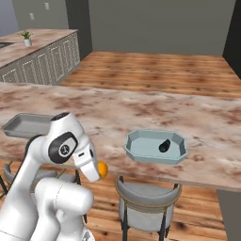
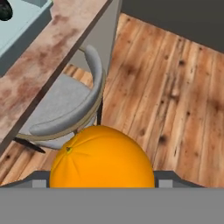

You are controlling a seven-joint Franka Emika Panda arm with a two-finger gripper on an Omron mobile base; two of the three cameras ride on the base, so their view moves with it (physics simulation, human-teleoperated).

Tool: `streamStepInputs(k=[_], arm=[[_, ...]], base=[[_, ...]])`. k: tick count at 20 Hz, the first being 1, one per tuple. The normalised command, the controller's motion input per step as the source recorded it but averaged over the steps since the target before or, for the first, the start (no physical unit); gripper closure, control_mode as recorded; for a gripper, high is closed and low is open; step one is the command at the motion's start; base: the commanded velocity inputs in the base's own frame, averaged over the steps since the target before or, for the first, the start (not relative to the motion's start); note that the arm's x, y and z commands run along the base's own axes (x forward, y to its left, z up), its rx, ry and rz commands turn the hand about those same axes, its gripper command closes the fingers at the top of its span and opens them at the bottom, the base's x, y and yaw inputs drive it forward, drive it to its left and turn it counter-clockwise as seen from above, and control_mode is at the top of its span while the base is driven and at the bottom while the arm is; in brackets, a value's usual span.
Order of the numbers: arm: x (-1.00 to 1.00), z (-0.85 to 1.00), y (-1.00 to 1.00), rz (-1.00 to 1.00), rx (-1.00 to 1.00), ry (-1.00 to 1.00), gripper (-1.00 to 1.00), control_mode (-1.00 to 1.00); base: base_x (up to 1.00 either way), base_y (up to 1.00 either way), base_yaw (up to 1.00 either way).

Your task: Place the cold items (eggplant and orange) from the fridge in one tupperware on the dining counter. Place the warm items (hot dog and kebab skewer) in the stove area in another tupperware.

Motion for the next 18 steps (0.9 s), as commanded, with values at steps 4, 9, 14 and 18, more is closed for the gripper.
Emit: streamStepInputs(k=[4, 9, 14, 18], arm=[[0.14, 0.64, -0.55, -0.10, 0.11, -0.02, 1.00, -1.00], [0.11, 0.97, -0.83, -0.04, 0.21, -0.10, 1.00, -1.00], [0.36, 1.00, -0.72, 0.00, 0.27, -0.05, 1.00, -1.00], [0.40, 0.64, -0.46, 0.00, 0.19, -0.13, 1.00, -1.00]], base=[[0.00, 0.00, 0.00], [0.00, 0.00, 0.00], [0.00, 0.00, 0.00], [0.00, 0.00, 0.00]])
